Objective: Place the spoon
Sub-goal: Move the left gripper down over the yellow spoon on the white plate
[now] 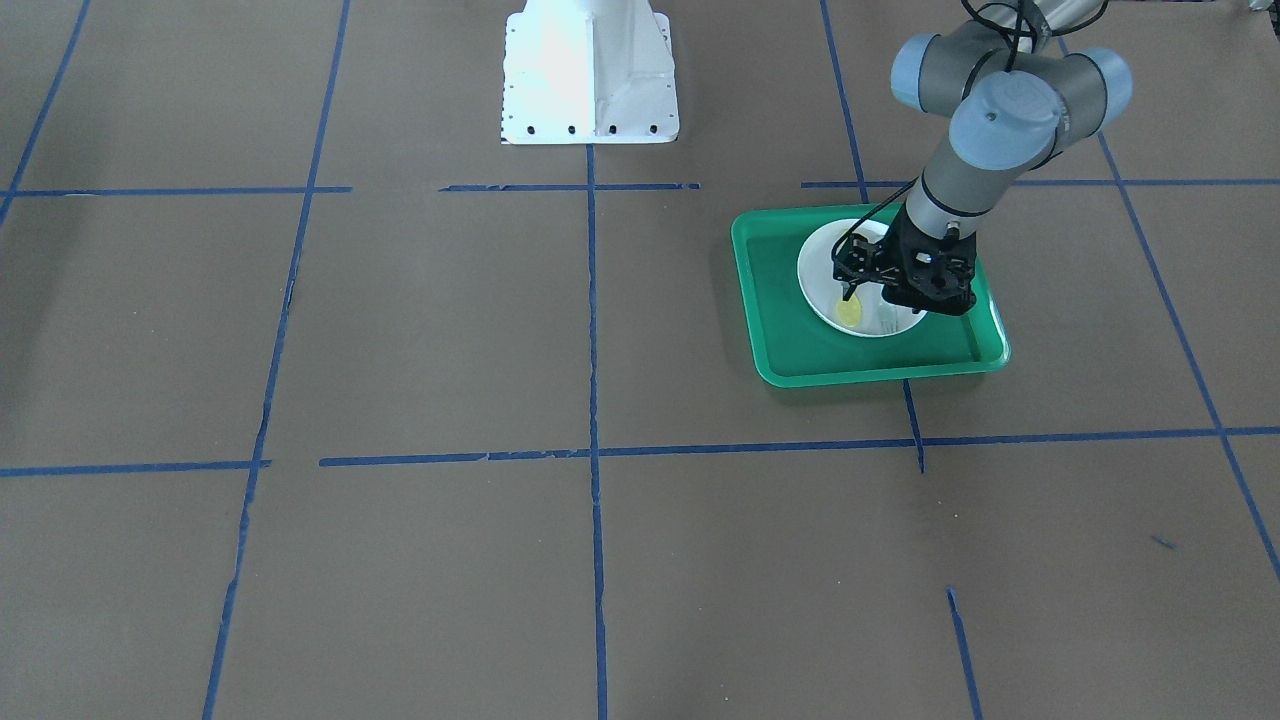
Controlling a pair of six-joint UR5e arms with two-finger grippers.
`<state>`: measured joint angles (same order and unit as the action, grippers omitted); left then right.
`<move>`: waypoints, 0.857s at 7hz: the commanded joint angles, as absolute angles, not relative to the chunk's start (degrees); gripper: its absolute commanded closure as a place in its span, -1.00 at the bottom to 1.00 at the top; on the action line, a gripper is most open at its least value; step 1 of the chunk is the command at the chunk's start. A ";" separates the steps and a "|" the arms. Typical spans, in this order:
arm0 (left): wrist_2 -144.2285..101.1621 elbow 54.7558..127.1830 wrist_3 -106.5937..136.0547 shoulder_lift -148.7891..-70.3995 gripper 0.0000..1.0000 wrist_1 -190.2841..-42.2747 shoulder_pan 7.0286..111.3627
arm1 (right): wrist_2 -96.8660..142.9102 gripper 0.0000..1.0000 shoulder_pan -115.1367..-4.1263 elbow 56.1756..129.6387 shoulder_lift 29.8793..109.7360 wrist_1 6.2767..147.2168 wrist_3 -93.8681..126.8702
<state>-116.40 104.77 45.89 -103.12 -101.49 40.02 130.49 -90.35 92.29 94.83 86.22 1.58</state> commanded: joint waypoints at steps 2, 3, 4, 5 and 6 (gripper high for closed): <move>-116.72 104.42 47.81 -102.75 -0.55 -101.34 36.49 | 130.43 -1.00 -90.35 92.29 94.83 86.22 1.58; -116.89 104.41 47.81 -102.74 -0.53 -101.25 36.21 | 130.52 -1.00 -90.35 92.29 94.83 86.22 1.58; -116.98 103.80 47.81 -102.74 -0.48 -101.34 36.12 | 130.43 -1.00 -90.35 92.29 94.83 86.22 1.58; -117.07 103.89 47.81 -102.74 -0.44 -101.34 36.04 | 130.43 -1.00 -90.35 92.29 94.83 86.22 1.58; -117.16 103.63 47.90 -102.74 -0.40 -101.34 35.60 | 130.43 -1.00 -90.35 92.29 94.83 86.22 1.58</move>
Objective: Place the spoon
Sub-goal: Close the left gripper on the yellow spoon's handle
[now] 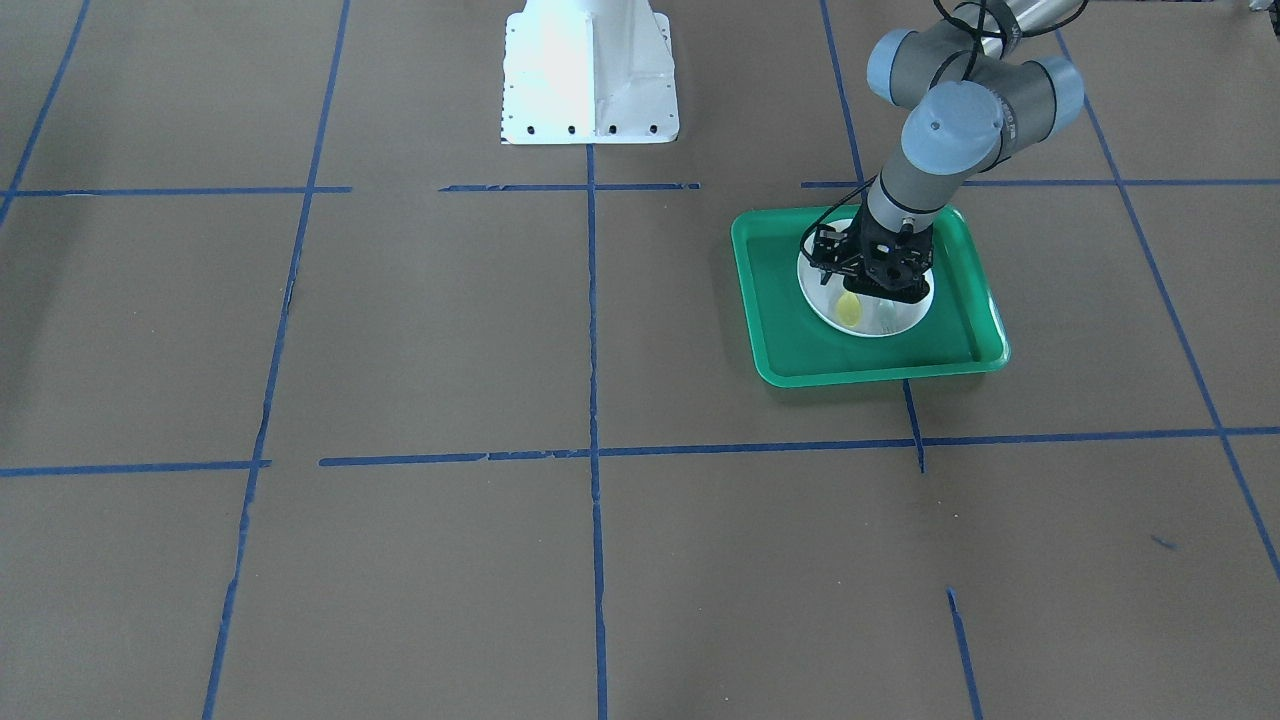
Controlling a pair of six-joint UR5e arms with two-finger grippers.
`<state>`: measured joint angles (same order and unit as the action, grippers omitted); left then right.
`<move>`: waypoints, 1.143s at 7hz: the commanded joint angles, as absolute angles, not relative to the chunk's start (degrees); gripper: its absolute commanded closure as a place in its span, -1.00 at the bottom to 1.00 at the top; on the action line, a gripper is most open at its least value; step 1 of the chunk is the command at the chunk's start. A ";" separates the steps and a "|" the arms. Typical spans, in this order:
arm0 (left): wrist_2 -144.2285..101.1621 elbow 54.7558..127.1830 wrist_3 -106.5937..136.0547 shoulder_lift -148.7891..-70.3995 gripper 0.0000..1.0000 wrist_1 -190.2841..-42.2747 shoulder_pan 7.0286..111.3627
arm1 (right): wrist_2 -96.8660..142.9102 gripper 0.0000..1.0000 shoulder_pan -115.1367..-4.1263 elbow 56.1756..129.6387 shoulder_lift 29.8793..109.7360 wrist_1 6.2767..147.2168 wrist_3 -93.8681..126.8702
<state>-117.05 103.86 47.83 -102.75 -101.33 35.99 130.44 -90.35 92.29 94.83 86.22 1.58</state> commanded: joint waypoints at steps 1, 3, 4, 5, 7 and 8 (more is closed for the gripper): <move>-117.16 103.62 47.90 -102.66 -0.35 -101.34 35.51 | 130.43 -1.00 -90.35 92.29 94.83 86.22 1.58; -117.42 103.01 47.90 -102.66 -0.25 -101.34 35.33 | 130.43 -1.00 -90.35 92.29 94.83 86.22 1.58; -119.25 102.75 47.81 -102.66 -0.09 -101.42 35.33 | 130.52 -1.00 -90.35 92.29 94.83 86.22 1.58; -119.53 102.83 47.81 -102.66 0.35 -101.34 35.33 | 130.43 -1.00 -90.35 92.29 94.83 86.22 1.58; -119.53 102.74 47.81 -102.57 1.00 -101.08 35.33 | 130.52 -1.00 -90.35 92.29 94.83 86.22 1.58; -119.53 102.83 47.81 -102.57 1.00 -100.99 35.42 | 130.43 -1.00 -90.35 92.29 94.83 86.22 1.58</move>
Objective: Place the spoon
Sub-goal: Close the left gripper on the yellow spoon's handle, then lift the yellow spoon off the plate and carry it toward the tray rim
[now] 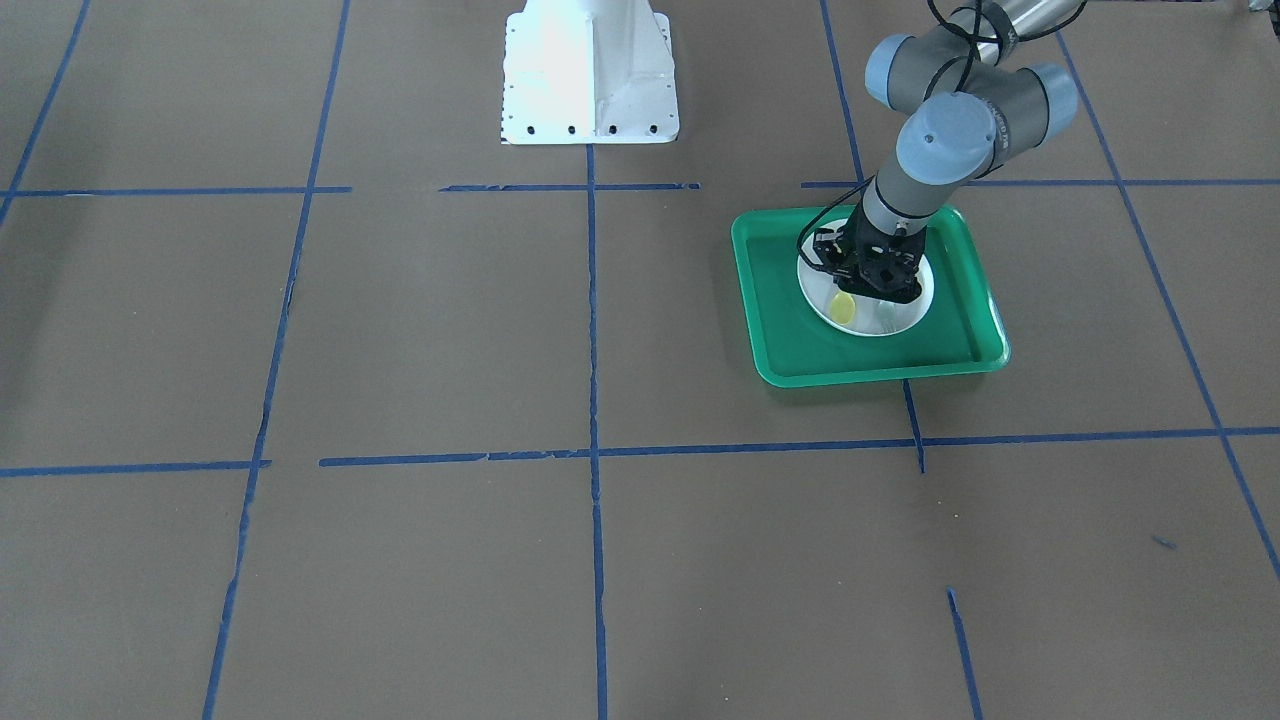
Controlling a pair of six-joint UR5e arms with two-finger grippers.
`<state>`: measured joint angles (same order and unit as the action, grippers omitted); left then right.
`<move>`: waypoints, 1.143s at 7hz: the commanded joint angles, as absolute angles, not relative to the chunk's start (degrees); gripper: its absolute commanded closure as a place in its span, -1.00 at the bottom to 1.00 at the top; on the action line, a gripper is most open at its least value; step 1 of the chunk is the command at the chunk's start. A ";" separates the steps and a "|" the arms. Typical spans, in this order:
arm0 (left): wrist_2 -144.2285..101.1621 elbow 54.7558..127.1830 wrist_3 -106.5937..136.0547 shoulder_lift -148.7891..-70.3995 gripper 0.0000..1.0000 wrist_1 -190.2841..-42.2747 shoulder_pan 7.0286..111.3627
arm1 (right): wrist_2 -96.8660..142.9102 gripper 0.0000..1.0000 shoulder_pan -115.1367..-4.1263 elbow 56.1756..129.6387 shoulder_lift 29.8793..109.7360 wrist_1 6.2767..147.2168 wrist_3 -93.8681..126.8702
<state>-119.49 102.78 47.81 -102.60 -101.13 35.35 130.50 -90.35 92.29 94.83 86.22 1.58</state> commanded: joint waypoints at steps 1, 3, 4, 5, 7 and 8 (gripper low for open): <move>-119.53 103.01 47.81 -102.48 1.00 -100.99 35.42 | 130.52 -1.00 -90.35 92.29 94.83 86.22 1.58; -122.06 108.85 47.90 -102.57 1.00 -99.25 37.69 | 130.52 -1.00 -90.35 92.29 94.83 86.22 1.58; -128.08 110.55 48.42 -104.13 1.00 -95.31 40.58 | 130.52 -1.00 -90.35 92.29 94.83 86.22 1.58; -130.41 108.13 54.08 -107.28 1.00 -94.93 40.95 | 130.43 -1.00 -90.35 92.29 94.83 86.22 1.58; -130.69 96.99 65.87 -115.19 1.00 -96.84 39.56 | 130.43 -1.00 -90.35 92.29 94.83 86.22 1.58; -130.69 94.94 66.79 -115.31 1.00 -100.34 38.77 | 130.43 -1.00 -90.35 92.29 94.83 86.22 1.58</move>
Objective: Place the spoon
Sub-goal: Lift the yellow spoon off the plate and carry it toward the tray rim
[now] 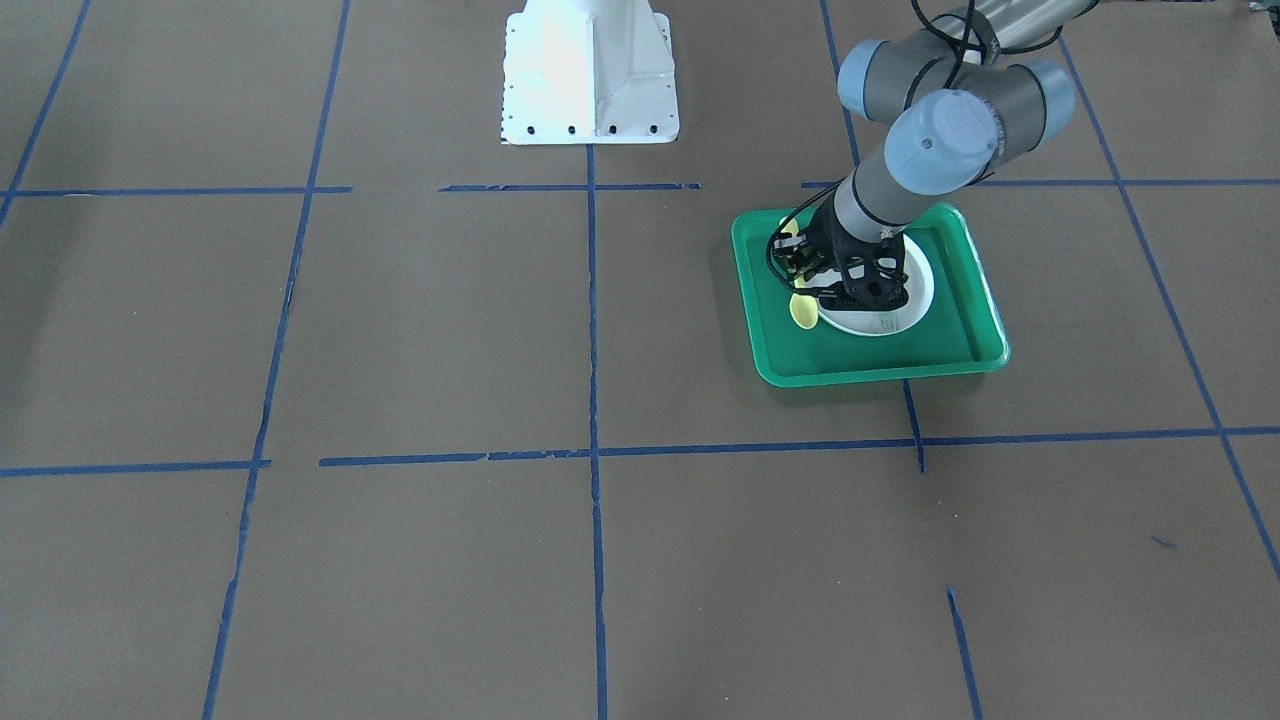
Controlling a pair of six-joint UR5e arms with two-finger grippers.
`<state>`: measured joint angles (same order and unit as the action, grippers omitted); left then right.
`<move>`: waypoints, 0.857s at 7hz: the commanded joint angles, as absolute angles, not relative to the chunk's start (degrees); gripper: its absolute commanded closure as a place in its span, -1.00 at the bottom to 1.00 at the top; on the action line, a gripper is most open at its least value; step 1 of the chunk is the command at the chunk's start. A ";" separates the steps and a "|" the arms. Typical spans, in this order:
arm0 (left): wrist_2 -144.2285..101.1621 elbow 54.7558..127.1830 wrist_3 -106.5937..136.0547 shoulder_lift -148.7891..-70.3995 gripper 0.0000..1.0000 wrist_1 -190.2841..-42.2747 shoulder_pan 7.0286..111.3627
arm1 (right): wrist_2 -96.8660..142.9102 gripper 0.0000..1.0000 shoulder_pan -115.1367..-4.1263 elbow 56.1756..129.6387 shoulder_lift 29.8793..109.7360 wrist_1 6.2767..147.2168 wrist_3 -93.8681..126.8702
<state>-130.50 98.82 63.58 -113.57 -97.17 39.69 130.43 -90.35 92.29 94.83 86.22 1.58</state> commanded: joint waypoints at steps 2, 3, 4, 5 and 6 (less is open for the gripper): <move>-130.61 91.85 66.71 -115.31 1.00 -104.39 36.48 | 130.43 -1.00 -90.35 92.29 94.83 86.22 1.58; -130.52 90.63 66.62 -115.31 1.00 -106.07 36.30 | 130.43 -1.00 -90.35 92.29 94.83 86.22 1.58; -130.43 89.48 66.53 -115.31 1.00 -106.43 35.78 | 130.43 -1.00 -90.35 92.29 94.83 86.22 1.58; -130.43 89.73 66.27 -115.31 0.74 -106.44 35.77 | 130.43 -1.00 -90.35 92.29 94.83 86.22 1.58; -130.43 90.08 66.01 -115.31 0.27 -106.44 35.77 | 130.43 -1.00 -90.35 92.29 94.83 86.22 1.58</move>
<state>-130.57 90.30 66.30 -115.31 -106.30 36.29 130.43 -90.35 92.29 94.83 86.22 1.58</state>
